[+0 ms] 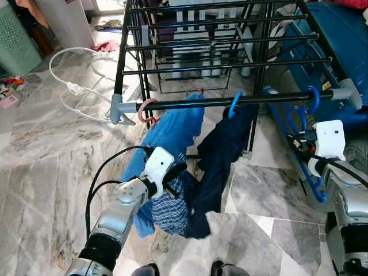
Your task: Hang hanger
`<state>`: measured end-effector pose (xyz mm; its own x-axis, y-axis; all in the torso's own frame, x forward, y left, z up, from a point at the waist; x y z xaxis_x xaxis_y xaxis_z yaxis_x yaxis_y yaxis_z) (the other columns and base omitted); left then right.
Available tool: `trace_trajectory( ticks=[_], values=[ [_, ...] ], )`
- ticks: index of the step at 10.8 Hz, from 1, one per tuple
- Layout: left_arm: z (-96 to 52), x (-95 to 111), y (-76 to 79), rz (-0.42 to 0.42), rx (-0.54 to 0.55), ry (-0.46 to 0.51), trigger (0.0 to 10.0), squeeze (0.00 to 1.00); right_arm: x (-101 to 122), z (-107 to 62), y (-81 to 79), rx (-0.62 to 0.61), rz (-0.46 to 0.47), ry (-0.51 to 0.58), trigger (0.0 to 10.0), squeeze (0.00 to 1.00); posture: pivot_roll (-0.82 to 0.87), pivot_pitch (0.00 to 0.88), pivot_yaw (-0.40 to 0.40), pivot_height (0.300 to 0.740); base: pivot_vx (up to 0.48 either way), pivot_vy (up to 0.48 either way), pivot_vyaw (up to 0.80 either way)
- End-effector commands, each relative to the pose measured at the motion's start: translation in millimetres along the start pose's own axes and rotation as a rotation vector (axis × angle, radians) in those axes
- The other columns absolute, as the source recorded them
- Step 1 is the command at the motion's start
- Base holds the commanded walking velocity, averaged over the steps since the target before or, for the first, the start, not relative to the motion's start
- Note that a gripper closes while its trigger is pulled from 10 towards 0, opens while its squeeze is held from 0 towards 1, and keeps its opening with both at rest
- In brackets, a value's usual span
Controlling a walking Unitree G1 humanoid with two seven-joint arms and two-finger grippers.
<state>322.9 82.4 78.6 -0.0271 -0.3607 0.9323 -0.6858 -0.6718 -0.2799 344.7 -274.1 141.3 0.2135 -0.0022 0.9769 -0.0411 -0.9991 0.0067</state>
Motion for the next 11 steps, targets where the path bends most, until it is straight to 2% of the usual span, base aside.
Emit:
trace_trajectory(
  ticks=[1,11],
  values=[
    [1.0,-1,1.0,0.008,-0.01,-0.015,10.0,0.0,8,-2.2,4.0,-0.004,0.013,0.021,0.0,0.0,0.01,0.179,0.033,0.74,0.0,0.0,0.0],
    [7.7,-1,5.8,0.008,-0.015,-0.017,10.0,0.0,5,-3.1,15.2,-0.058,-0.001,-0.001,0.0,0.0,0.0,0.164,0.033,0.74,0.0,0.0,0.0]
  ],
)
Point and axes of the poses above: a point about 5 cm out from each wrist's last joint towards the gripper, its own z axis pointing out of the wrist towards the gripper, its own x axis along the axis of the wrist's last joint, y = z × x, the point moved 2 cm from there along z, pointing out of the wrist towards the gripper, and after that the axes turned 11 degrees about z, right-handed, at the moved point
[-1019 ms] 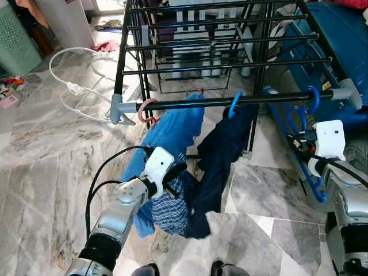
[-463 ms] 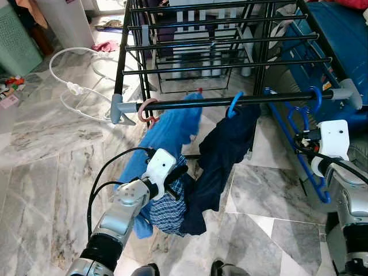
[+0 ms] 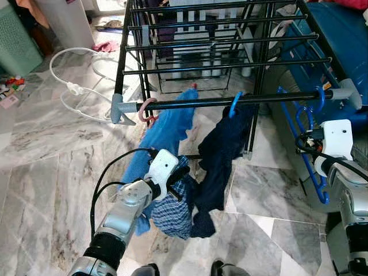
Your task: Hang hanger
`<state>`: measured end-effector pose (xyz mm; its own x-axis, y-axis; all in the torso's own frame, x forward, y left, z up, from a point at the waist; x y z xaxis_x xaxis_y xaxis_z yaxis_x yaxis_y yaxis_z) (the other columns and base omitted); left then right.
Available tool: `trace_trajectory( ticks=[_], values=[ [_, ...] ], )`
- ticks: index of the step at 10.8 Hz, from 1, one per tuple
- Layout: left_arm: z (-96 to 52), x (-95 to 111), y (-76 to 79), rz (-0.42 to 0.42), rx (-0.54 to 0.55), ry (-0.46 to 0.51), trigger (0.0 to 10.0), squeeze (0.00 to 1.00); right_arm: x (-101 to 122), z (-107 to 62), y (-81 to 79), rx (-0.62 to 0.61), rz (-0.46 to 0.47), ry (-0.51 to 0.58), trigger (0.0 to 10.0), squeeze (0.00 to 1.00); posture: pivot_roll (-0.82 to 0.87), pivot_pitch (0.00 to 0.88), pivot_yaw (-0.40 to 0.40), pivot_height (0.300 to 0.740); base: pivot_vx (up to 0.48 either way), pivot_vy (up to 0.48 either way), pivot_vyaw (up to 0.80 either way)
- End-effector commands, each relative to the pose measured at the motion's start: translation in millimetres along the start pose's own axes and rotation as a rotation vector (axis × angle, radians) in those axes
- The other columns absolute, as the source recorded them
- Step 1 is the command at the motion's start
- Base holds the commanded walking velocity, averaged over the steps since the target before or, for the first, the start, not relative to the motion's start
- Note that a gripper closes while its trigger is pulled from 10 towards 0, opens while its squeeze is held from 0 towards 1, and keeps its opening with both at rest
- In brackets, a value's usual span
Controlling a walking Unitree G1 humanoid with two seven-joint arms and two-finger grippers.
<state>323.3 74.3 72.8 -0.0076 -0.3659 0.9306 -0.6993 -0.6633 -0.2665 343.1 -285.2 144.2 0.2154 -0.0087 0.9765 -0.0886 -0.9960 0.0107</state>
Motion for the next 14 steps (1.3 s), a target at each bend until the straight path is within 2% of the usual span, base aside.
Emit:
trace_trajectory(
  ticks=[1,3,6,8,9,10,13,14],
  values=[
    [2.2,2,-0.2,0.017,0.004,0.0,10.0,0.0,7,-1.4,1.2,0.008,-0.014,0.023,0.0,0.0,0.0,0.158,0.03,0.74,0.0,0.0,0.0],
    [5.0,2,0.6,0.015,0.009,0.003,10.0,0.0,14,-3.7,-5.6,0.032,-0.029,0.069,0.0,0.0,0.0,0.136,0.023,0.74,0.0,0.0,0.0],
    [14.2,9,-1.8,-0.008,0.095,0.041,10.0,0.0,21,-24.5,-17.5,0.01,-0.014,0.22,0.0,0.0,-0.02,0.082,0.004,0.74,0.0,0.0,0.0],
    [23.4,7,-4.0,-0.004,0.185,0.031,10.0,0.0,5,-58.1,-18.2,-0.071,0.029,0.3,0.0,0.0,-0.04,0.045,0.0,0.74,0.0,0.0,0.0],
    [21.8,2,-8.1,0.019,0.225,0.011,10.0,0.0,-5,-69.0,-16.6,-0.101,0.054,0.299,0.0,0.0,-0.05,0.037,0.002,0.74,0.0,0.0,0.0],
    [22.1,2,-12.5,0.036,0.257,0.011,10.0,0.0,-21,-90.9,-18.2,-0.128,0.092,0.304,0.0,0.0,-0.04,0.025,-0.004,0.74,0.0,0.0,0.0],
    [24.3,6,-23.9,0.027,0.321,0.023,10.0,0.0,-37,-116.7,-34.3,-0.127,0.126,0.304,0.0,0.0,-0.04,0.0,-0.011,0.74,0.0,0.0,0.0],
    [24.3,7,-23.1,0.032,0.331,0.032,10.0,0.0,-44,-122.3,-42.9,-0.126,0.171,0.296,0.0,0.0,-0.04,0.0,-0.013,0.74,0.0,0.0,0.0]
  ],
)
Point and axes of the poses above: a point about 5 cm out from each wrist's last joint towards the gripper, its own z axis pointing out of the wrist towards the gripper, its own x axis along the axis of the wrist's last joint, y = z × x, the point moved 2 cm from there along z, pointing out of the wrist towards the gripper, and after that the axes turned 11 degrees about z, right-handed, at the moved point
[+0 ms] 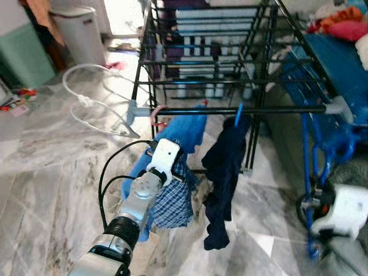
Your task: Hang hanger
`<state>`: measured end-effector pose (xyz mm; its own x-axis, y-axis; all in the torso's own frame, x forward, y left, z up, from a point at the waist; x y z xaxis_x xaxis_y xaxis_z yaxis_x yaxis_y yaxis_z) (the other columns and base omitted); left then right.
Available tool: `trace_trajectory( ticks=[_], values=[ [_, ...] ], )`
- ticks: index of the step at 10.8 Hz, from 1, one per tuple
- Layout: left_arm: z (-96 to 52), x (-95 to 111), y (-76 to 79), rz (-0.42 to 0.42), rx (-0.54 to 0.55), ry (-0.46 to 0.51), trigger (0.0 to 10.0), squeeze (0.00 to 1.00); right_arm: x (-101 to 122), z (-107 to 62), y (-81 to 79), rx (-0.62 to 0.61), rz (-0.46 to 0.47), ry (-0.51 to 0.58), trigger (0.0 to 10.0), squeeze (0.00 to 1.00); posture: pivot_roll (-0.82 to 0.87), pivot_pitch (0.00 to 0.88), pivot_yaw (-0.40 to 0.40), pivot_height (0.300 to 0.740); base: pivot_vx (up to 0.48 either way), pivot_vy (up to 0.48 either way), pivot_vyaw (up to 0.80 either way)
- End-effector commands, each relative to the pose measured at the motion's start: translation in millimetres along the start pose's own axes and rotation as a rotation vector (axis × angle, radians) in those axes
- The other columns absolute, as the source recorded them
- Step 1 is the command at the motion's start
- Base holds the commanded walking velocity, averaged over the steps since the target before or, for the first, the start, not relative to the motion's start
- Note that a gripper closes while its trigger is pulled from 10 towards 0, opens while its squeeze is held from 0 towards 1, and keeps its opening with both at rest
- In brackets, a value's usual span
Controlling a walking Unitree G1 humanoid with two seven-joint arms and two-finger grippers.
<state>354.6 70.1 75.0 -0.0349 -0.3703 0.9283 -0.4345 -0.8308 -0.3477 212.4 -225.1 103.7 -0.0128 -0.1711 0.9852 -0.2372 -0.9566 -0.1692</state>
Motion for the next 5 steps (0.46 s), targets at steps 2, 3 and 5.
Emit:
trace_trajectory(
  ticks=[2,3,5],
  values=[
    [2.8,2,-0.3,0.016,0.025,0.005,10.0,0.0,-5,-5.9,-27.9,0.069,0.01,0.011,0.0,0.0,-0.04,0.0,-0.018,0.74,0.0,0.0,0.0],
    [3.6,3,0.6,0.015,0.022,0.004,10.0,0.0,-7,-4.7,-31.6,0.073,0.017,0.007,0.0,0.0,-0.04,0.0,-0.014,0.74,0.0,0.0,0.0],
    [5.5,3,5.1,0.023,0.002,0.004,10.0,0.0,-7,-4.2,-33.3,0.067,0.019,0.01,0.0,0.0,-0.06,0.0,-0.008,0.74,0.0,0.0,0.0]
  ],
)
Point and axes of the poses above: a point about 5 cm out from each wrist's last joint towards the gripper, its own z axis pointing out of the wrist towards the gripper, its own x axis along the axis of the wrist's last joint, y = z × x, the point moved 2 cm from there along z, pointing out of the wrist towards the gripper, and after that the axes turned 11 degrees about z, right-handed, at the moved point
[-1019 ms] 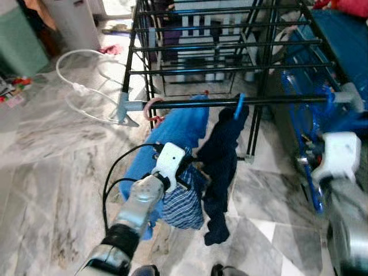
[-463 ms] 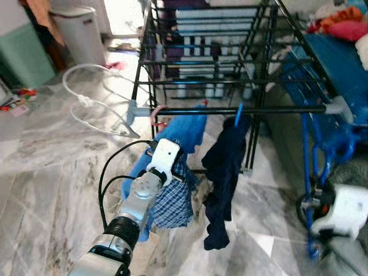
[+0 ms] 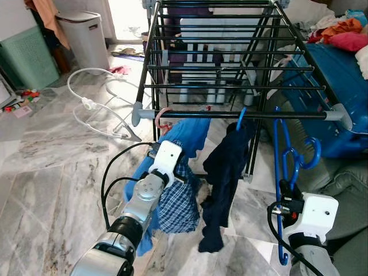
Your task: Hang hanger
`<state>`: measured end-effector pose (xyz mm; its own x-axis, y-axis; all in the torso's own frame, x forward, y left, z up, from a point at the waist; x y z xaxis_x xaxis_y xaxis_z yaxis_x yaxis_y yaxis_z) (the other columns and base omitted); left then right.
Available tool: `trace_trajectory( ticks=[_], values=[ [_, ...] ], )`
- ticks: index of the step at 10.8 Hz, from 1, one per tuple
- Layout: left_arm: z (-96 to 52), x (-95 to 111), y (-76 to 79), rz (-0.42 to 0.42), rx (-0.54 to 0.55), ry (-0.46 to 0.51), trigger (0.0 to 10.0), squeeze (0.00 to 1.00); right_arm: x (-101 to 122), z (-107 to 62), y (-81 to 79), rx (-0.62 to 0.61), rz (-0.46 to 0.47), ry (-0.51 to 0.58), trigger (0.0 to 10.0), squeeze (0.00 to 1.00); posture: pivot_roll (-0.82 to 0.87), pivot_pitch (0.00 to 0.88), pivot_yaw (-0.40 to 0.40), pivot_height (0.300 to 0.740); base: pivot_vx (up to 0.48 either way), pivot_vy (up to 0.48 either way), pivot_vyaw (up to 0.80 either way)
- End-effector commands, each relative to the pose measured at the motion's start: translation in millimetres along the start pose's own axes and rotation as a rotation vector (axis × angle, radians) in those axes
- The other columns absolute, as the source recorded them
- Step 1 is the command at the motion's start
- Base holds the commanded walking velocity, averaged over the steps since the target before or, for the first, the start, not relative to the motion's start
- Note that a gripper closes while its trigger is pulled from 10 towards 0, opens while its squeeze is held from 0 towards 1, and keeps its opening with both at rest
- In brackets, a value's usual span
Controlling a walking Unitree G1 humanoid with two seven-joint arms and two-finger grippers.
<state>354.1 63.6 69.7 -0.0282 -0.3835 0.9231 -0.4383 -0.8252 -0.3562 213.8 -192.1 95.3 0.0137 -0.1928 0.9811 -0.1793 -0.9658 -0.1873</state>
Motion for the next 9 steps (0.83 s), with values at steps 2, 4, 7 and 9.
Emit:
trace_trajectory(
  ticks=[2,4,7,9],
  values=[
    [3.2,6.1,-1.0,0.012,0.006,0.019,10.0,0.0,6.6,-1.0,5.9,-0.025,-0.004,0.04,0.0,0.0,-0.06,0.0,-0.002,0.74,-0.131,0.0,0.0],
    [3.2,4.9,0.5,0.004,0.008,0.016,10.0,0.0,8.7,1.4,7.0,-0.046,0.01,0.052,0.0,0.0,-0.07,0.0,0.004,0.74,-0.281,0.0,0.0],
    [3.1,3.8,1.9,0.002,0.0,0.014,10.0,0.0,3.7,-0.7,3.0,-0.038,0.019,0.031,0.0,0.0,-0.08,0.0,0.007,0.74,-0.285,0.0,0.0],
    [3.8,4.8,2.5,0.003,-0.003,0.015,10.0,0.0,3.4,-0.7,3.4,-0.039,0.019,0.028,0.0,0.0,-0.08,0.0,0.012,0.74,-0.296,0.0,0.0]
  ],
)
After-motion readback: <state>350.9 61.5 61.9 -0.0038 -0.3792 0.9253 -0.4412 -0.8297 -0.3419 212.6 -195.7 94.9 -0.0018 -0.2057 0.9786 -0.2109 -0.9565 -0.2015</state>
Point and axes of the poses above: a point about 5 cm out from each wrist's last joint towards the gripper, its own z axis pointing out of the wrist towards the gripper, its own x axis along the axis of the wrist's last joint, y = z × x, the point moved 2 cm from there along z, pointing out of the wrist towards the gripper, and after that the axes turned 11 degrees about z, right-handed, at the moved point
